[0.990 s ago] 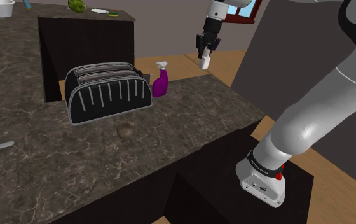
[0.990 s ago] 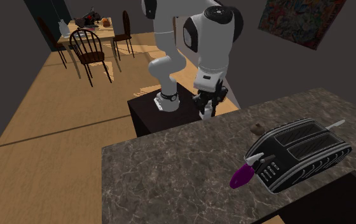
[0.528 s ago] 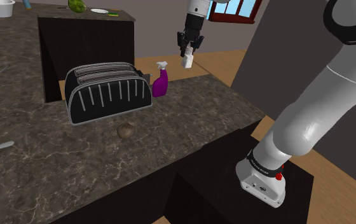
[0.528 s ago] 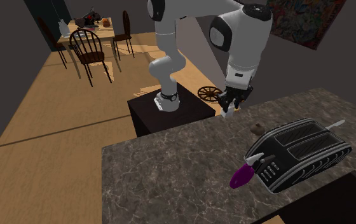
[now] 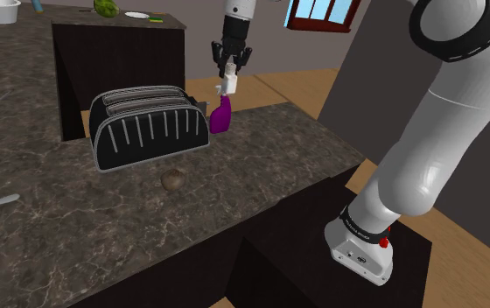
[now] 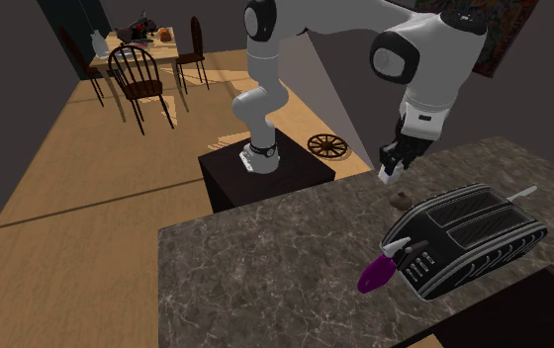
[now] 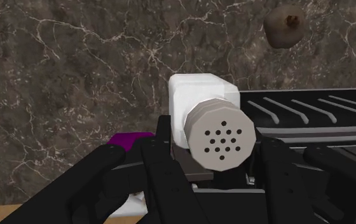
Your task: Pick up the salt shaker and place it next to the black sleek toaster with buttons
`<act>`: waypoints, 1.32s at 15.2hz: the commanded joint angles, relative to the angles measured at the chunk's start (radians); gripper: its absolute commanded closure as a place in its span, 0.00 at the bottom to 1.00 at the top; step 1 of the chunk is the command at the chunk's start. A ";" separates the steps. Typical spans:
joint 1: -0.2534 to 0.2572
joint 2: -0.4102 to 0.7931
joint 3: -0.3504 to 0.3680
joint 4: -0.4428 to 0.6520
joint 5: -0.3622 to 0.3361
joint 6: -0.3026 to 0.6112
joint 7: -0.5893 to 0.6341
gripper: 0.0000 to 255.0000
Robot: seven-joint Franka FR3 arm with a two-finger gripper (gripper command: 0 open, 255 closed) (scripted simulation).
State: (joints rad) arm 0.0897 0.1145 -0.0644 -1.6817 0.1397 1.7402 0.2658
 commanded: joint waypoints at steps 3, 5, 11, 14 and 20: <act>0.005 0.012 0.004 -0.033 0.002 0.046 0.004 1.00; 0.006 0.014 0.005 -0.057 0.003 0.072 0.001 1.00; 0.007 0.027 0.006 -0.122 0.007 0.148 -0.009 1.00; 0.007 0.036 0.006 -0.150 0.009 0.186 -0.014 1.00; 0.008 0.059 0.007 -0.202 0.015 0.260 -0.025 1.00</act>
State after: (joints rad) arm 0.0970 0.1693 -0.0574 -1.8764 0.1542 1.9883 0.2423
